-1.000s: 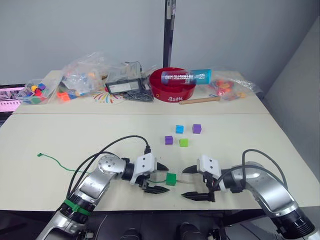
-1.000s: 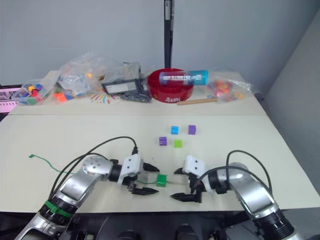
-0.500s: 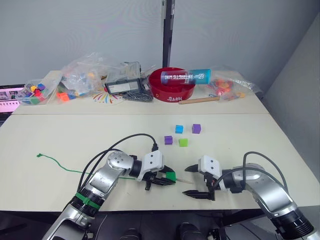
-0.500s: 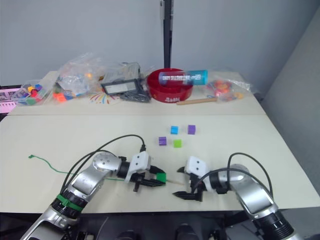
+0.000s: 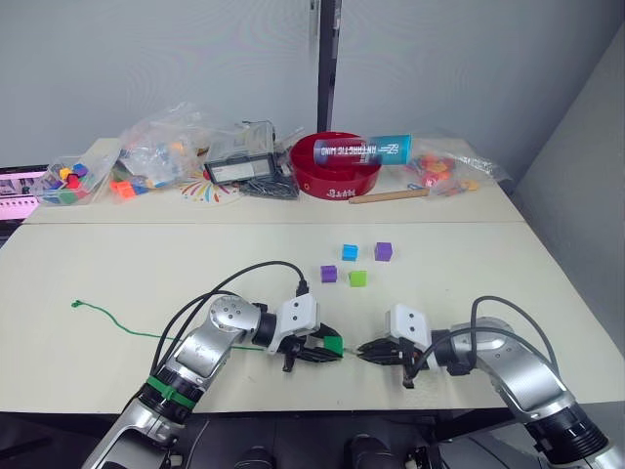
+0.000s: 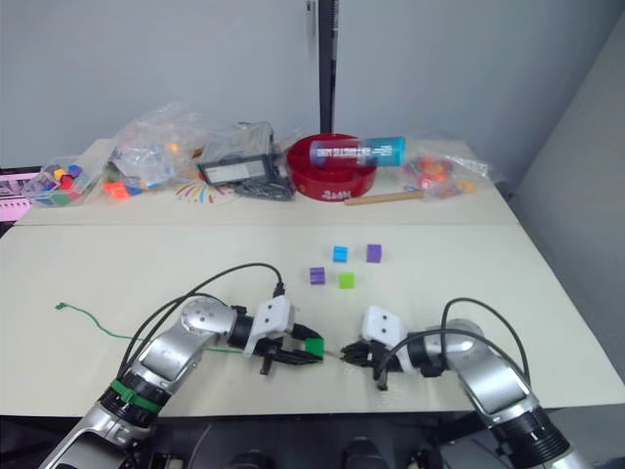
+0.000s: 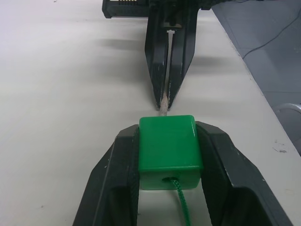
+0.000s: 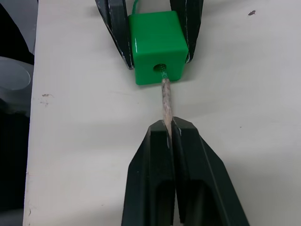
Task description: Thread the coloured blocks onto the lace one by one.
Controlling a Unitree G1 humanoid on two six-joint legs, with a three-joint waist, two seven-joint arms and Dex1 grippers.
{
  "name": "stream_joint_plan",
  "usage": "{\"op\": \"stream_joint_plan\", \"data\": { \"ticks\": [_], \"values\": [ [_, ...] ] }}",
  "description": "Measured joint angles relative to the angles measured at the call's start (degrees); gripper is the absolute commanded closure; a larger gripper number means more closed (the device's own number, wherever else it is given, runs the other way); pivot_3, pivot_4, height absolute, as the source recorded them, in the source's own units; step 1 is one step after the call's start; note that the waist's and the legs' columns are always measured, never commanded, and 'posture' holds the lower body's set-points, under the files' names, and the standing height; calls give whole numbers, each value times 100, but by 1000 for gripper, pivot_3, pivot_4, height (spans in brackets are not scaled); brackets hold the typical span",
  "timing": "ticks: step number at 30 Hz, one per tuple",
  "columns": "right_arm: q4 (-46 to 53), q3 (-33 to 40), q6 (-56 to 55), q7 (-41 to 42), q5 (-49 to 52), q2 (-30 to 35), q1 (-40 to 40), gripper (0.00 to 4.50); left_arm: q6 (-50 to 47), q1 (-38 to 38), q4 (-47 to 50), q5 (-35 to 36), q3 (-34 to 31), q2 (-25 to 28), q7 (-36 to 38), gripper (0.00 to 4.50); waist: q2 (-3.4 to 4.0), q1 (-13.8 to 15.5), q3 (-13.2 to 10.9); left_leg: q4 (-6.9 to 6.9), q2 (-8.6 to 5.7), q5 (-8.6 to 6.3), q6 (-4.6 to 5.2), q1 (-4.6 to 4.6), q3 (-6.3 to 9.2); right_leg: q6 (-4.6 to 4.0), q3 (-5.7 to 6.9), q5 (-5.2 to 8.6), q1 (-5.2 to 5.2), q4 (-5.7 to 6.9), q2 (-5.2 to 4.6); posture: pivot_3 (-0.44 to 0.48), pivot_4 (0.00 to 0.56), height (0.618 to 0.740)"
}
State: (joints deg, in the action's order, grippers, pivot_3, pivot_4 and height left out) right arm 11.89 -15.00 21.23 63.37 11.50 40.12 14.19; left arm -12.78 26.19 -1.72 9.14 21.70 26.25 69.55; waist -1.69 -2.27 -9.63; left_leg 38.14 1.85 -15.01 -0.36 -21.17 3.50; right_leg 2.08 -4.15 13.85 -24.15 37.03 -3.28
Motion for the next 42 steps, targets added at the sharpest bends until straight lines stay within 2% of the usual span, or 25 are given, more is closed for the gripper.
{"op": "stream_joint_plan", "data": {
  "ticks": [4,7,13,16,18,21,23,28,30,33,37,42],
  "values": [
    [-23,-1,-106,32,-12,36,-1,4500,18,-6,10,3,-2,36,14,3308,0,-2,0,0,0,0,0,0,0,0,0,0,0,0,0,0,150,731],
    [-26,2,-138,110,-8,144,9,4500,114,-160,130,53,-128,334,89,3308,0,-36,0,0,3,0,0,4,0,-1,-1,0,-1,3,2,0,150,731],
    [-71,18,-217,252,-5,305,14,4500,883,-881,-55,534,-1044,1630,589,3308,1,-159,0,-6,19,-1,1,16,-1,-12,-1,1,-2,10,15,0,150,731],
    [-138,27,-316,282,-7,315,16,4500,1325,-1022,-704,747,-1515,2137,894,3308,1,-185,0,-7,23,-1,2,22,-5,-14,-1,1,-1,10,19,0,150,731],
    [-192,30,-385,294,-6,336,16,4500,1890,-992,-1718,841,-1889,2681,1188,3308,1,-206,0,-12,38,-1,2,32,-12,-22,-2,5,-2,11,32,0,150,731],
    [-253,41,-474,309,-5,346,18,4500,2421,-820,-2909,714,-2200,3170,1302,3308,4,-196,0,-22,44,-1,3,41,-17,-26,-2,7,-1,11,38,0,150,731],
    [-280,46,-478,333,-6,348,37,4500,2690,-734,-3362,652,-2289,3236,1363,3308,8,-162,0,-23,42,-1,2,39,-17,-30,-3,5,1,12,35,0,150,731],
    [-309,24,-478,351,-12,308,88,4500,3101,-602,-3771,644,-2290,3159,1503,3308,11,-121,2,-23,43,-2,2,34,-17,-32,-3,3,-2,13,36,0,150,731],
    [-322,21,-478,351,-12,291,93,4500,3129,-603,-3802,645,-2314,3127,1510,2236,21,-131,5,-23,43,-2,3,35,-17,-33,-3,3,-1,15,36,0,150,731],
    [-337,17,-474,358,-10,256,119,4500,2726,-698,-3708,674,-2298,2921,1494,1256,24,-126,1,-22,43,-1,2,24,-14,-32,-3,3,-9,16,37,0,150,731],
    [-330,9,-466,386,-2,212,174,4500,2141,-652,-3086,715,-2321,2915,1490,29,8,-50,-2,-16,40,-1,2,8,-7,-31,1,2,-16,12,35,0,150,731],
    [-248,0,-366,403,12,164,258,4500,966,-400,-1992,1027,-2446,3335,1564,29,3,-13,-6,-16,40,-1,2,0,-6,-29,2,3,-21,8,35,0,150,731]
  ]
}}
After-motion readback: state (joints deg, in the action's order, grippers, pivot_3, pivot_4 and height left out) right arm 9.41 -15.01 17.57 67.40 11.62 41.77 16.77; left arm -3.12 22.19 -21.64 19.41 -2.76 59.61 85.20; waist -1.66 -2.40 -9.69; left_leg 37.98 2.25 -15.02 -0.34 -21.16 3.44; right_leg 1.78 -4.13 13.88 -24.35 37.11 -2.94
